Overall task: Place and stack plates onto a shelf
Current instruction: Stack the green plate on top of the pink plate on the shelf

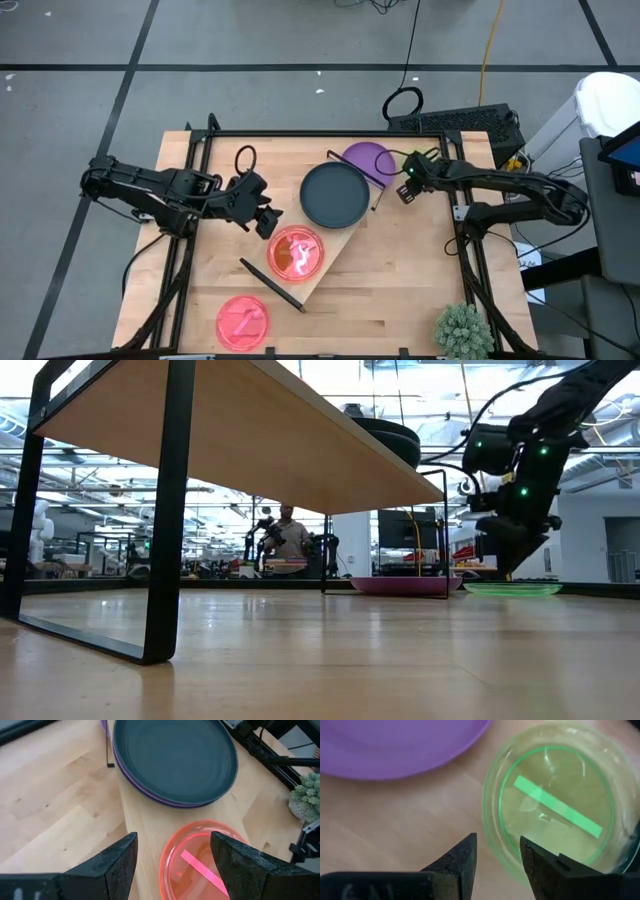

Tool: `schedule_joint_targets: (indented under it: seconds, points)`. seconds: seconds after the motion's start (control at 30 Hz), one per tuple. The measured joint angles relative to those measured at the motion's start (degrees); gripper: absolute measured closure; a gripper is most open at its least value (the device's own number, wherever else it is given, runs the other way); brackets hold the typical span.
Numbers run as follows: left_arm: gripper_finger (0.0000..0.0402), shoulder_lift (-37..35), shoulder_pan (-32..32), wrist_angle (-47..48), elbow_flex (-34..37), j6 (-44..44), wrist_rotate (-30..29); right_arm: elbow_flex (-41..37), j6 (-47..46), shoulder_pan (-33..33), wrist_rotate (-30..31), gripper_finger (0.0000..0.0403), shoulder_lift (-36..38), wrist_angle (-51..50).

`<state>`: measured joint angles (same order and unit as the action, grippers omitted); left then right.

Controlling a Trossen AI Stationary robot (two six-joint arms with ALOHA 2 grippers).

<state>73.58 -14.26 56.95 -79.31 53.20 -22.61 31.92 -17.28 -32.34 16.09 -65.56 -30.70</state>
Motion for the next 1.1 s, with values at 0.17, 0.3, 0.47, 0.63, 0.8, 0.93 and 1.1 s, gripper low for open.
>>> schedule_joint_targets:
  seconds: [0.17, 0.3, 0.47, 0.63, 0.8, 0.93, 1.1]
  points:
    - [0.0147, 0.0, -0.1, 0.0, 0.0, 0.1, 0.7, 0.0, 0.0, 0.0, -1.4, 0.0268, -1.9, 0.1]
    - [0.0147, 0.0, -0.1, 0.2, 0.0, 0.0, 0.7, 0.0, 0.3, 0.0, -1.6, 0.0268, -2.9, 0.1]
    - [0.0147, 0.0, -0.1, 0.6, 0.0, -0.4, 0.7, 0.0, 1.5, 0.0, -0.7, 0.0268, -3.8, 0.5]
    - [0.0147, 0.0, -0.1, 1.3, 0.0, -0.5, 0.7, 0.0, 1.9, 0.0, 0.2, 0.0268, -5.2, 0.5]
    - [0.0147, 0.0, -0.1, 1.6, 0.0, -0.3, 0.7, 0.0, 1.9, 0.0, 1.2, 0.0268, -7.4, 0.5]
    - [0.0147, 0.0, -0.1, 1.6, 0.0, -0.3, 0.7, 0.0, 2.2, 0.0, 1.8, 0.0268, -8.9, 0.6]
    - [0.0147, 0.0, -0.1, 1.6, 0.0, 0.0, 0.7, 0.1, 3.4, 0.0, 2.1, 0.0269, -9.6, 0.8]
